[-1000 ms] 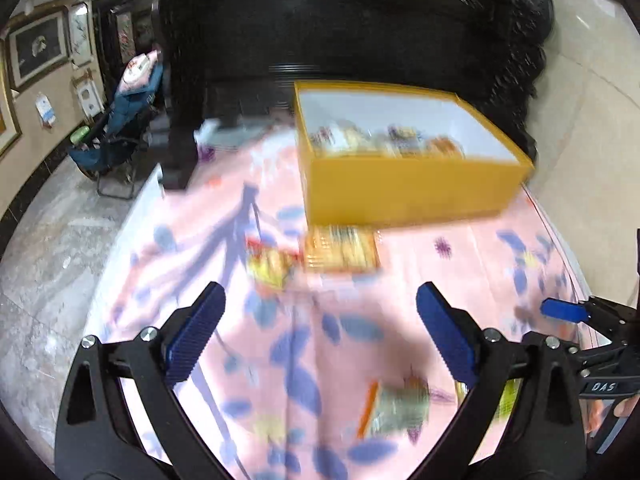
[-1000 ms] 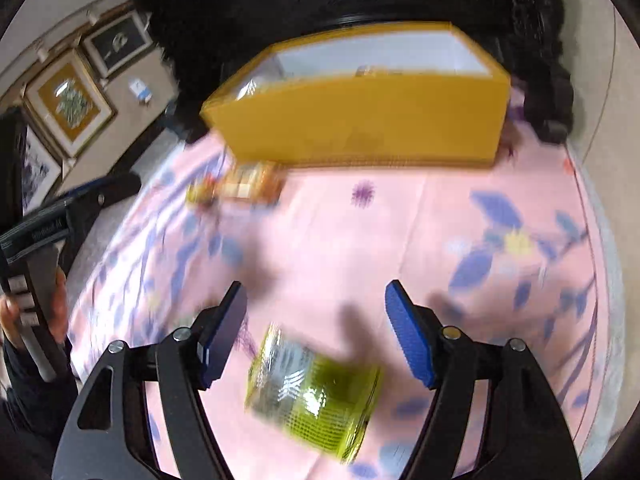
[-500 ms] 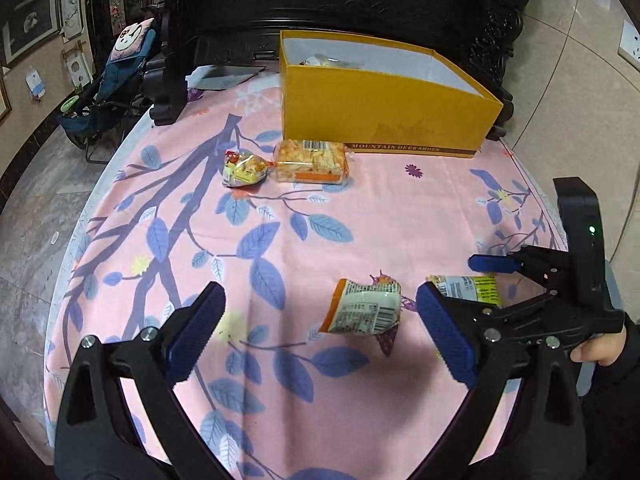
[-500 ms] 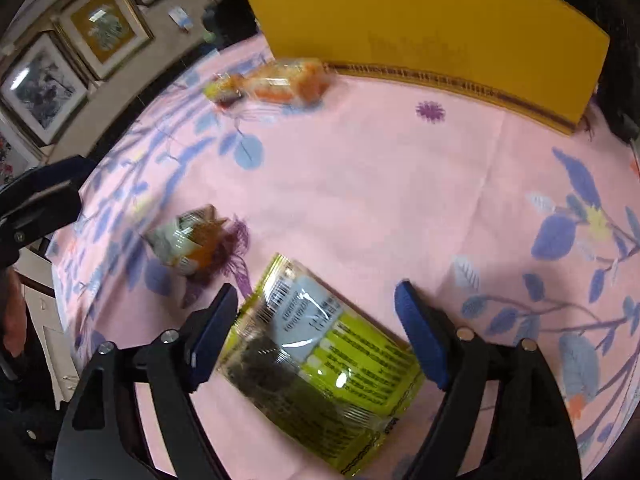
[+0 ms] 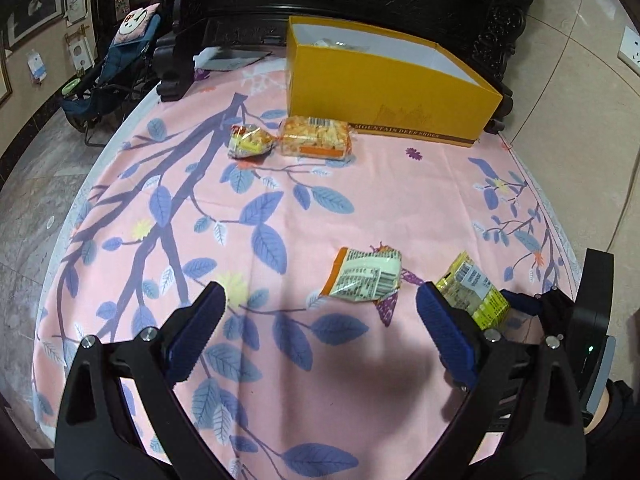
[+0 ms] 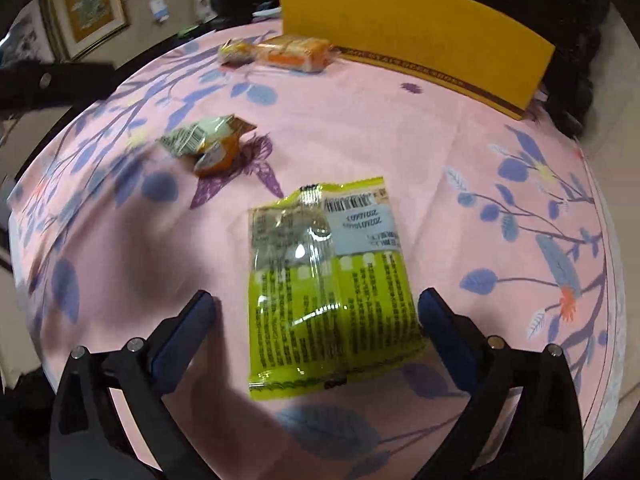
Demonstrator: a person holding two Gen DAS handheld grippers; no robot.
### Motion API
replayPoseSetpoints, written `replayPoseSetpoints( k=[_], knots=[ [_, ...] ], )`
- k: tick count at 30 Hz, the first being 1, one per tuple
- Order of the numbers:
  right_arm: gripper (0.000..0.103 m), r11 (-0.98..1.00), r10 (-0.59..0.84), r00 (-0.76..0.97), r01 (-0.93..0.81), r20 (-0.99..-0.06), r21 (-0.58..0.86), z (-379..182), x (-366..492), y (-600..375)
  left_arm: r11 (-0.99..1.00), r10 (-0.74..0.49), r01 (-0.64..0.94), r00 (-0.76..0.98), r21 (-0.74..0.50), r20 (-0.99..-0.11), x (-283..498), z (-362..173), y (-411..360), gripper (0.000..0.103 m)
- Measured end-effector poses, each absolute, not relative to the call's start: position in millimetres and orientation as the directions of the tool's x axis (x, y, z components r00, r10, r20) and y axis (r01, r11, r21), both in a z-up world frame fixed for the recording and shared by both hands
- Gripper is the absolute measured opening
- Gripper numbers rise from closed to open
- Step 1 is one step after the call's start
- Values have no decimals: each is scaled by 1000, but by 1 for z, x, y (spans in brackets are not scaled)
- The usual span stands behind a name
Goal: Organize snacks
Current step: 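Move the right gripper to the green-yellow bag while the left approaches a small wrapped pack, then grasp the green-yellow bag with the right gripper while the left grasps the wrapped pack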
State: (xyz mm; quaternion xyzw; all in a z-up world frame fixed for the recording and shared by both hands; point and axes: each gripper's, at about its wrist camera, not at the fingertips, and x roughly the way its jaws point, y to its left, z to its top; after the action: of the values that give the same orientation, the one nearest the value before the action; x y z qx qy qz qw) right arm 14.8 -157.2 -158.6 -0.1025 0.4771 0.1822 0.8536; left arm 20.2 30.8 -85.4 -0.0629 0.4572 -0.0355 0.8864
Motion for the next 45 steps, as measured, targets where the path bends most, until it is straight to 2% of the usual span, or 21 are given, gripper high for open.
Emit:
replayPoseSetpoints(
  k=[1,2,3,9,19,21,22,23,25,26,30,31,33,37,39,45],
  knots=[
    [99,916,214,486,-402,-847,0,-157,15,-159,990,-115,-1,575,-141,-810,18,-87,33,98],
    [82,921,216,506,-390,-835,2,-154,14,-160,990,-110,-6,572,-138,-813,17,-89,35,98],
    [71,925,216,507,-380,-835,8,-152,14,-161,991,-107,-9,569,-136,-816,15,-91,37,98],
    [69,962,170,550,-273,-818,16,-152,23,-190,994,-103,22,534,-107,-839,19,-106,21,98],
    [73,975,136,574,-222,-807,7,-153,15,-215,994,-104,88,527,-68,-843,57,-142,-30,96],
    [78,977,131,575,-211,-807,8,-154,15,-213,993,-114,81,515,-84,-850,62,-151,-31,81],
    [79,978,130,572,-210,-810,9,-154,16,-212,994,-102,77,521,-72,-847,62,-154,-32,77],
    [83,977,135,565,-215,-814,12,-154,17,-210,994,-95,89,539,-56,-837,60,-155,-34,73],
    [98,972,131,549,-235,-825,-2,-158,19,-205,994,-83,100,549,-34,-831,59,-157,-35,70],
    [102,977,121,553,-215,-824,-1,-158,19,-205,994,-83,100,555,-32,-828,58,-158,-34,68],
    [102,982,112,562,-187,-819,6,-156,15,-208,993,-121,79,559,-92,-820,63,-155,-23,60],
    [99,985,103,568,-171,-816,6,-155,12,-210,991,-134,77,560,-109,-817,64,-154,-21,57],
    [82,990,84,579,-138,-811,4,-152,8,-216,989,-145,82,567,-120,-811,67,-154,-19,54],
    [78,992,71,578,-125,-813,-2,-150,6,-218,989,-147,103,586,-106,-797,65,-154,-23,51],
    [69,993,71,586,-121,-808,-1,-148,4,-215,986,-165,110,590,-125,-790,63,-153,-23,46],
    [66,994,91,606,-109,-790,30,-136,-1,-211,979,-202,105,606,-175,-769,51,-143,-10,44]
  ],
)
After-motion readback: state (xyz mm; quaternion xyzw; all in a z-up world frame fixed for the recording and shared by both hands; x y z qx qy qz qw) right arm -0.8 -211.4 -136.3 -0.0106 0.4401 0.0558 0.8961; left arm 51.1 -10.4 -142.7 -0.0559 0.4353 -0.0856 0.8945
